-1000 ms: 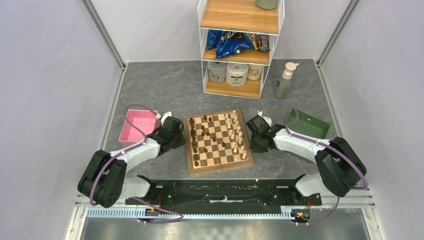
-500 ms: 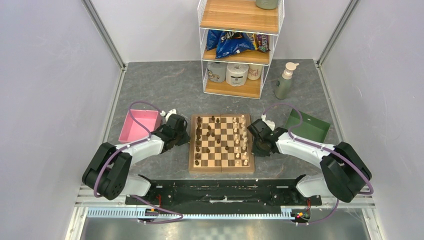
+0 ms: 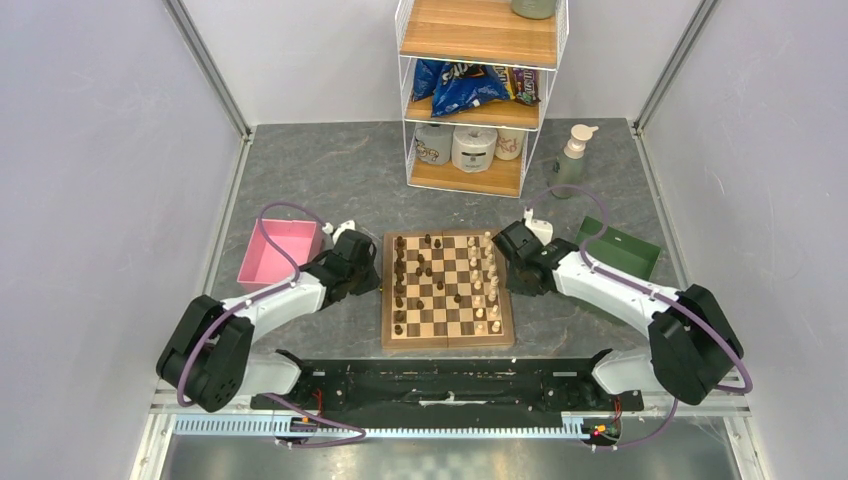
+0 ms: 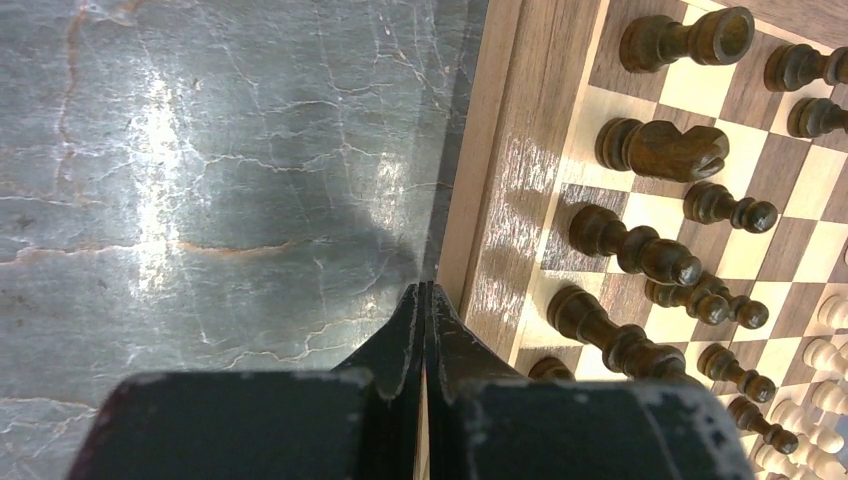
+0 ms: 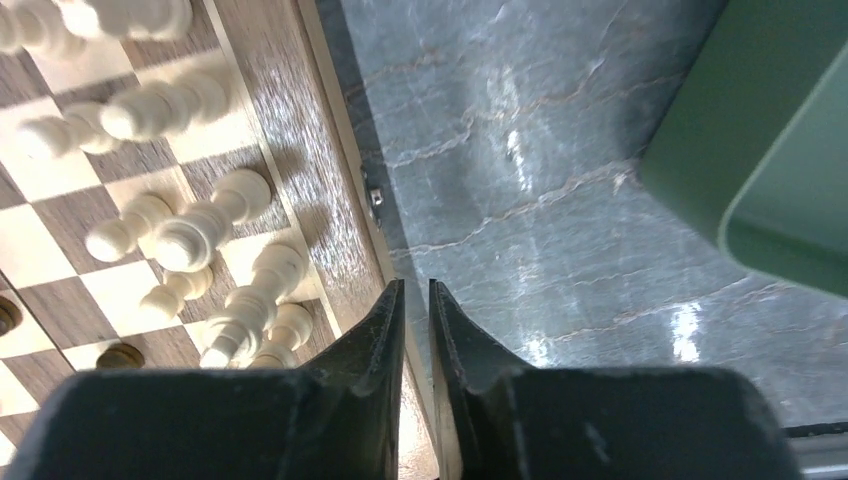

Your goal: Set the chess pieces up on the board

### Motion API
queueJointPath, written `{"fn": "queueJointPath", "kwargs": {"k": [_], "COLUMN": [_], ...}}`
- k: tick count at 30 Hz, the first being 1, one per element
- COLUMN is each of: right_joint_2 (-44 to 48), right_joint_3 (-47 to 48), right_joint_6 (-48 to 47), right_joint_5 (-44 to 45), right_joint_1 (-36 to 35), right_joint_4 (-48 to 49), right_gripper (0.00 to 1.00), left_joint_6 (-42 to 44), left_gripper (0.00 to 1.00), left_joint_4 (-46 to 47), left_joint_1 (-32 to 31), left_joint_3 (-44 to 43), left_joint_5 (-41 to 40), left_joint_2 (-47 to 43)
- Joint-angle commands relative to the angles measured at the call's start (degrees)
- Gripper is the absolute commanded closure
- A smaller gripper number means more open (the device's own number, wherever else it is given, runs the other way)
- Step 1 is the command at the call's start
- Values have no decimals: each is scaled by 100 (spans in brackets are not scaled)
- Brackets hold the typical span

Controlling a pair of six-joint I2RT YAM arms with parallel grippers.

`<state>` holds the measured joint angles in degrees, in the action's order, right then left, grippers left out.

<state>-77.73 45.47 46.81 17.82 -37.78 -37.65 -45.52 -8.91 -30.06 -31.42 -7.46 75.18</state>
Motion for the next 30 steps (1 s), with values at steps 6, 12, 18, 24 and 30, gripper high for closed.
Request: {"fn": "queueJointPath", "kwargs": {"k": [6,12,18,24,30], "right_joint_2": [539,-103,-1396,-2700,-3591], "right_joint_3": [1164,2748,3995,5212,5972], "right_joint_6": [-728,-1634,-1869,-2147,-2148], "right_joint_5": [635,-175,-1152,-1288,-1109], "right_joint_1": [421,421,317,-45,-294], "right_joint_4": [-603,-538,-375,-691,-1066], "right_gripper": [65,44,44,47,52], "left_joint_6": [258,632,1320,1702,1802], "left_gripper": [82,40,17,14,10], "left_joint_4": [-824,-1810,-2736,-3238,-3258], "left_joint_1": [27,249,630,797,936], "left_joint_3": [-532,-1087,-1657,-1744,-1627], "left_joint_5": [-497,-632,-558,-646,-815], "left_joint_2": [-384,-1223,-1953,-2407,-2658]}}
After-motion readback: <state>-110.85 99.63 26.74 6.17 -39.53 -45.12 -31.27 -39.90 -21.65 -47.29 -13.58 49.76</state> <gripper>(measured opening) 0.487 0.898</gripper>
